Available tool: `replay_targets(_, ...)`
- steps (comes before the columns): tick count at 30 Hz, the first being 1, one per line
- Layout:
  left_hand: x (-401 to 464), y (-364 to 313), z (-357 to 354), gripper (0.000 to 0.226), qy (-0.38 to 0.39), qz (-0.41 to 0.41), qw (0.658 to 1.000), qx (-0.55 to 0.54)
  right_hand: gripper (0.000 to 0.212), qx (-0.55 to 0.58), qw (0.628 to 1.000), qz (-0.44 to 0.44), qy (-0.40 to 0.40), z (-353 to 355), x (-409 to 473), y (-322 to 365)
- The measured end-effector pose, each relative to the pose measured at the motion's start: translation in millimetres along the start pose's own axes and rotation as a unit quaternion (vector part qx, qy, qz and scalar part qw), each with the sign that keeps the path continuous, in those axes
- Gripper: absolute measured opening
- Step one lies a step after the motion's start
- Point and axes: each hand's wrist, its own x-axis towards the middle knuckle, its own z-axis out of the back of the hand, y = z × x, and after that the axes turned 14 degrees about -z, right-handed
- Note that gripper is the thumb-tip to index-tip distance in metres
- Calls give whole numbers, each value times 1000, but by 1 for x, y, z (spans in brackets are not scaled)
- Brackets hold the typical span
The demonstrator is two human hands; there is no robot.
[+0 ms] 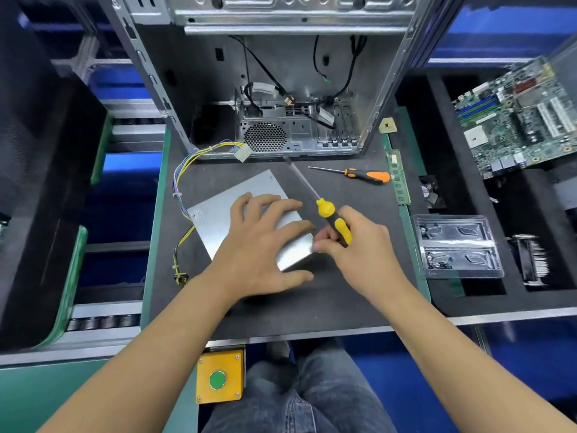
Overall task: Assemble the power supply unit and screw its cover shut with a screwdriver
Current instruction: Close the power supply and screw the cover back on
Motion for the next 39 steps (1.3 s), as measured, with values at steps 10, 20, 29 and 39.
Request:
replay_targets(10, 1, -3, 1, 72, -20, 2, 1000, -10, 43, -76, 995, 38, -55, -3, -8, 6)
replay_targets(20, 0, -1, -1, 70, -28, -3, 1000, -9, 47, -83, 995, 48, -36, -1, -2, 5)
replay_targets(29, 0, 0, -3, 74, -15, -2, 1000, 7, 36, -46, 999, 13, 5, 4, 4, 6)
replay_targets(39, 2, -2, 2, 70, 4, 3, 1000, -9, 50, -83, 996, 22, -4, 2, 7, 5)
